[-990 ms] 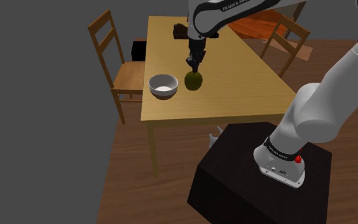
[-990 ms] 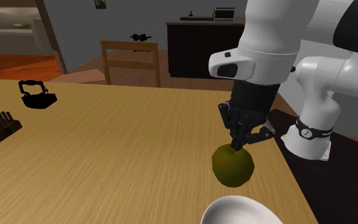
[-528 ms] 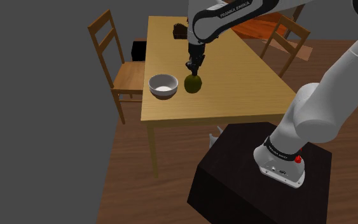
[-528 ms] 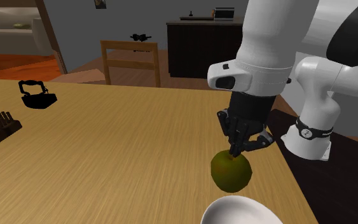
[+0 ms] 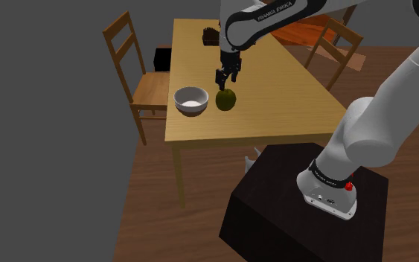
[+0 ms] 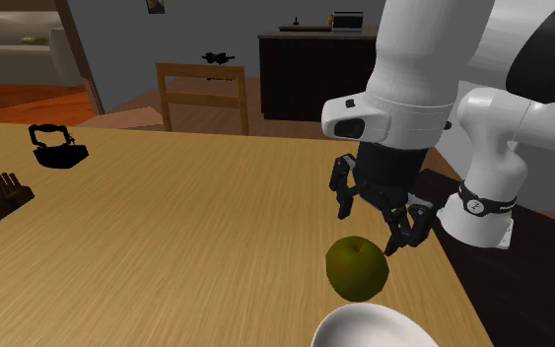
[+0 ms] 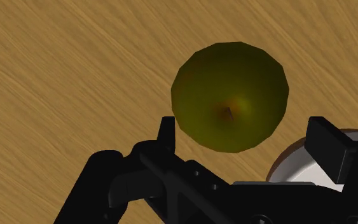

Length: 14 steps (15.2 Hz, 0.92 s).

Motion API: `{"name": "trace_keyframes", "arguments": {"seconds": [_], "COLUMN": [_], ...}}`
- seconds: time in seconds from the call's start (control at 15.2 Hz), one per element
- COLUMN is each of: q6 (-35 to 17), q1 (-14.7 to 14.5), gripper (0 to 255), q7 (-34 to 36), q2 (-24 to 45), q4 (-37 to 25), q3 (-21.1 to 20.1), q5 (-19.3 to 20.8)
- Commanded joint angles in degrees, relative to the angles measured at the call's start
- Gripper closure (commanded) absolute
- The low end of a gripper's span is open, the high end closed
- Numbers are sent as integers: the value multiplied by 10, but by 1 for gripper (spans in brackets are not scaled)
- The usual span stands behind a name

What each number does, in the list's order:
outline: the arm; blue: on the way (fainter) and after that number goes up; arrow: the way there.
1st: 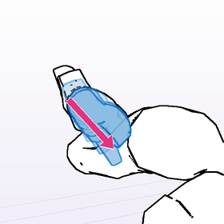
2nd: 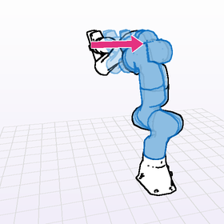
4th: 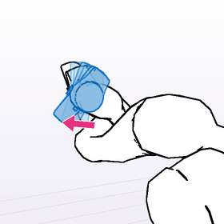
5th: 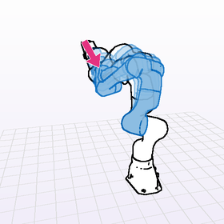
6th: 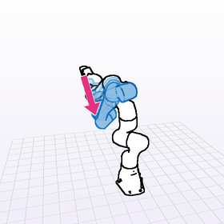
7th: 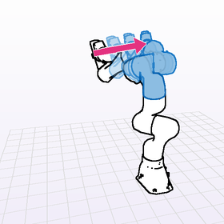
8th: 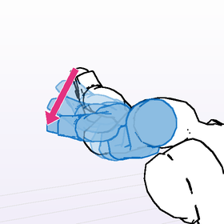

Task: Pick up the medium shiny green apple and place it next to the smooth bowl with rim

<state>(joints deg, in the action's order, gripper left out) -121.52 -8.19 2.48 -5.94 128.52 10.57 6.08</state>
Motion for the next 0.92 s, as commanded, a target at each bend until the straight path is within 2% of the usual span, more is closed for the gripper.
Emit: {"name": "trace_keyframes", "arguments": {"seconds": [0.0,0.07,0.33,0.86], "q6": [0,0,74,74], "q1": [0,0,-3,-3], "gripper": [0,0,0,0], "q7": [0,0,1,1], "q2": [0,0,-25,-25], "q4": [0,0,-49,-49], "q3": [0,0,-5,-5], "q5": [0,0,0,0]}}
